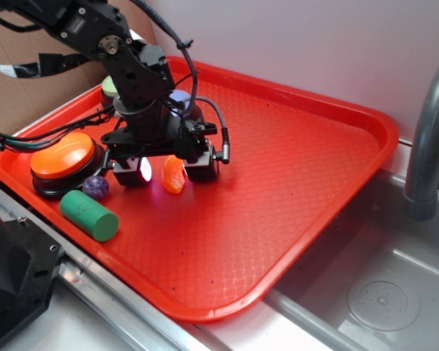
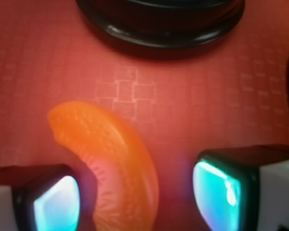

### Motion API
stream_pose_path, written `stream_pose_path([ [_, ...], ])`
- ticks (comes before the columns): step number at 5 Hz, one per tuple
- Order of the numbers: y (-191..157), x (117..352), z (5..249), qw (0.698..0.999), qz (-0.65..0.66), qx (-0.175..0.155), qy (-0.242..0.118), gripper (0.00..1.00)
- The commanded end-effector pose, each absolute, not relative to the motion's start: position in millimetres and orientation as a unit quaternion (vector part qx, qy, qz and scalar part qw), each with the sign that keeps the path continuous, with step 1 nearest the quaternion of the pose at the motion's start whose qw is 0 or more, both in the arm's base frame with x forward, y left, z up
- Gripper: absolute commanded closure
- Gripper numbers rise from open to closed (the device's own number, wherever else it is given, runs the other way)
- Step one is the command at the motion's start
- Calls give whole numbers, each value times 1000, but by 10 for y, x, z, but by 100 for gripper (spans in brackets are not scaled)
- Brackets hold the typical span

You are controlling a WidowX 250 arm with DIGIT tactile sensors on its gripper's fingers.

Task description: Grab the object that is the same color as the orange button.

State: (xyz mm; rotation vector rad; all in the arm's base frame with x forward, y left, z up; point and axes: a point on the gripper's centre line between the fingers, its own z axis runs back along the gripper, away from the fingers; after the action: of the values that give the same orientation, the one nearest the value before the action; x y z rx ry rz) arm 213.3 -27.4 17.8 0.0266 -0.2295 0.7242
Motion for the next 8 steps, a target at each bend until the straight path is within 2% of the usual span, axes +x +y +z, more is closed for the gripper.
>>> stream_pose_path([
  [1, -247, 2120, 156, 929, 350, -2, -118, 79],
  [2, -230, 2095, 168, 927, 359, -8, -110, 100],
  [4, -192, 2094, 163, 922, 374, -8, -104, 100],
  [5, -133, 2109, 226, 916, 392, -22, -81, 100],
  [6, -108, 2134, 392, 911, 396, -7, -112, 100],
  [8, -127, 2209, 866, 934, 331, 0, -131, 100],
])
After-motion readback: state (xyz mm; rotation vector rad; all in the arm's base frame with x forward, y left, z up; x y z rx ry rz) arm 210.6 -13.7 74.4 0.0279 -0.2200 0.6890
